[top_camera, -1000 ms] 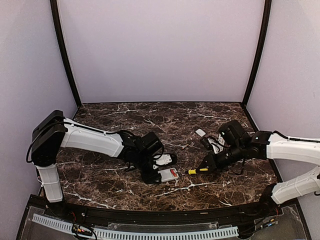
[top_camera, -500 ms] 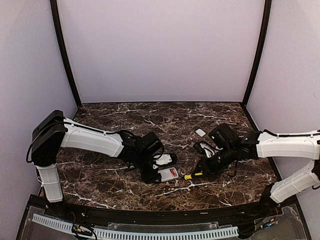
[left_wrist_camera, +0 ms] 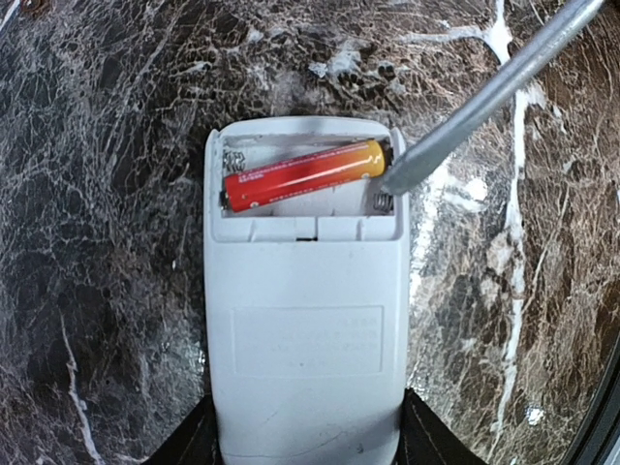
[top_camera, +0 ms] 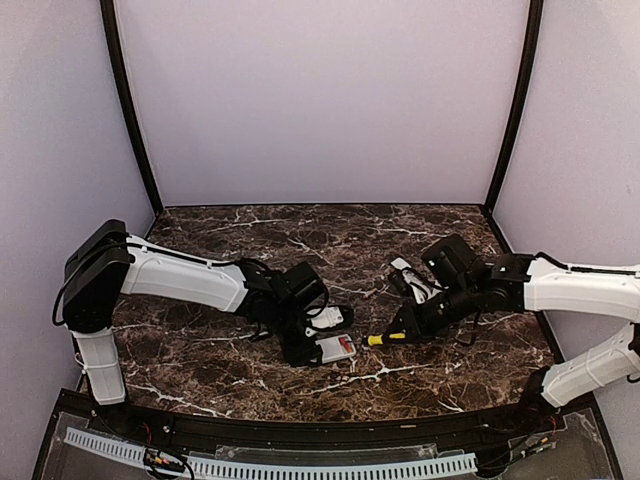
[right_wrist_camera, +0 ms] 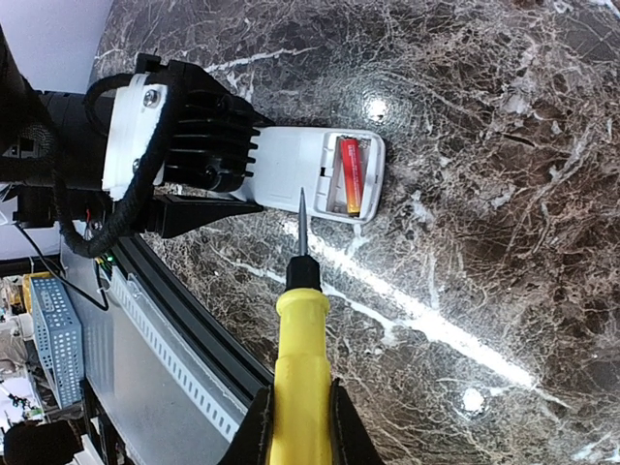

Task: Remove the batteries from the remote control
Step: Remove the battery from the remote control without the battery cover.

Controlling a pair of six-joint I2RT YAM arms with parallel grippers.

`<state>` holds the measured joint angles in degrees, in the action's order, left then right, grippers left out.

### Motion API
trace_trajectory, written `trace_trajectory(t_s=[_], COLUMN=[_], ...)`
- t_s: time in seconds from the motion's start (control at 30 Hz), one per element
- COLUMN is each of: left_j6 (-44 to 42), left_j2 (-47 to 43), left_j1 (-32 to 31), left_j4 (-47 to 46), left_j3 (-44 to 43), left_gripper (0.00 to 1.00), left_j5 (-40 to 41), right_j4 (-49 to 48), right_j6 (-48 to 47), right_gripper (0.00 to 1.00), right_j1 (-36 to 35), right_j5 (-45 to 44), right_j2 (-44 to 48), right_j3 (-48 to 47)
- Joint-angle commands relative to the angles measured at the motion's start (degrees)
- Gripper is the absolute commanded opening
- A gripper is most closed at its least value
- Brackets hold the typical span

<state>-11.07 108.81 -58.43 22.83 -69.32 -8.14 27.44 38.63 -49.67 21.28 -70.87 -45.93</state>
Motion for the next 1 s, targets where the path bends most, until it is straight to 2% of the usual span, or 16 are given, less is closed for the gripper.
trace_trajectory(t_s=[0.0,0.33,0.67,0.97], left_j6=[0.7,0.8,1.0,1.2], left_j2=[-1.5,-1.2,-1.2,-1.2], left_j1=[-0.2,-0.2,-0.2,-0.1], left_j4=[3.0,3.1,3.2,3.1], left_j3=[-1.3,-1.3,-1.4,-1.1], left_gripper=[0.36,0.36,0.36,0.36], left_j5=[-0.9,-1.1,-1.3,-1.4], right_j4=[0.8,2.5,13.9,17.0], right_j6=[-1.3,-3.0,-3.2,-0.9], right_gripper=[0.00,0.00,0.00,0.00], right_j1=[-1.4,-4.2,-10.0,-10.5], right_j5=[-2.2,-5.6,-17.2,-21.0], right_j2=[-2.1,-7.6,-17.4,-17.1], right_j3=[-2.2,-5.6,-14.1,-14.7])
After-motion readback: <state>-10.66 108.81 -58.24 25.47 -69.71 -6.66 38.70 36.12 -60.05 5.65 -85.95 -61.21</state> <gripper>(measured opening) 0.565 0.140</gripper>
